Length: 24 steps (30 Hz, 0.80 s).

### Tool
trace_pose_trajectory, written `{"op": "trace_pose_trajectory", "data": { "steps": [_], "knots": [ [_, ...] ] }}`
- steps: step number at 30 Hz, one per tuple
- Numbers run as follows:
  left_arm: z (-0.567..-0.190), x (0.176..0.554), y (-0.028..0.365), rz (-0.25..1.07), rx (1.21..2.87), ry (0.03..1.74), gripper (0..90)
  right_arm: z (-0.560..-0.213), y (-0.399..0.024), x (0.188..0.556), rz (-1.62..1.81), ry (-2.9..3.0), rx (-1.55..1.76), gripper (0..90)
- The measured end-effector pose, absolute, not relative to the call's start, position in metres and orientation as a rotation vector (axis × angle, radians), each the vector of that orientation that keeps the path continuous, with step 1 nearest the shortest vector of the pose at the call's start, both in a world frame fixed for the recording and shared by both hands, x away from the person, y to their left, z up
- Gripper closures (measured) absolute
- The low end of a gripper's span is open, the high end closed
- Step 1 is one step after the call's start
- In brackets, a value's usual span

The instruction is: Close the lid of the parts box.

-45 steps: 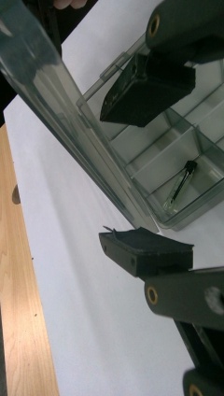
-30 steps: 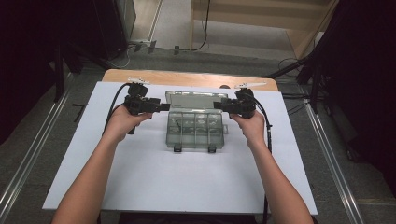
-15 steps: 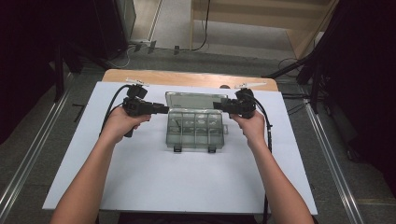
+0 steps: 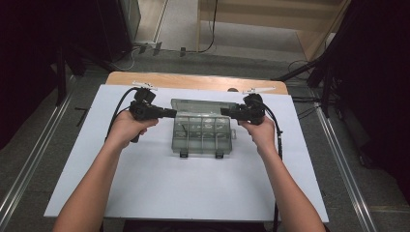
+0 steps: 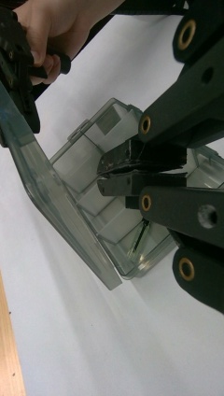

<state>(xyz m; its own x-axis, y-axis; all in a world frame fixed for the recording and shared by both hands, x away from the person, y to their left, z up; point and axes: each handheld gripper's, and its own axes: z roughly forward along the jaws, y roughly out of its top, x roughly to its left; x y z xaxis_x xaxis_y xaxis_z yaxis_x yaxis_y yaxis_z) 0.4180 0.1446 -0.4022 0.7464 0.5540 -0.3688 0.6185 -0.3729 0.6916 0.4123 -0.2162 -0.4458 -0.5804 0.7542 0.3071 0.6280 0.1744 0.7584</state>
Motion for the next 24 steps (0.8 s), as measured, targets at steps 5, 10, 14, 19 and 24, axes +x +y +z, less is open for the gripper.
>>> {"op": "trace_pose_trajectory", "data": {
  "steps": [5, 10, 14, 19, 24],
  "knots": [
    [-0.394, 0.421, 0.159, -0.036, 2.041, 0.920, 87.4, -0.446, -0.216, 0.409, 1.366, 2.301, 1.343, 47.7],
    [-0.391, 0.429, 0.166, -0.008, 2.017, 0.953, 87.8, -0.448, -0.216, 0.407, 1.373, 2.311, 1.327, 46.1],
    [-0.388, 0.434, 0.159, 0.029, 1.995, 0.942, 87.7, -0.449, -0.216, 0.406, 1.374, 2.316, 1.317, 45.2],
    [-0.389, 0.438, 0.148, 0.039, 1.999, 0.915, 87.5, -0.449, -0.216, 0.405, 1.386, 2.315, 1.324, 43.3],
    [-0.392, 0.439, 0.141, 0.023, 2.020, 0.903, 87.5, -0.450, -0.218, 0.406, 1.401, 2.325, 1.342, 39.3]
  ]
}}
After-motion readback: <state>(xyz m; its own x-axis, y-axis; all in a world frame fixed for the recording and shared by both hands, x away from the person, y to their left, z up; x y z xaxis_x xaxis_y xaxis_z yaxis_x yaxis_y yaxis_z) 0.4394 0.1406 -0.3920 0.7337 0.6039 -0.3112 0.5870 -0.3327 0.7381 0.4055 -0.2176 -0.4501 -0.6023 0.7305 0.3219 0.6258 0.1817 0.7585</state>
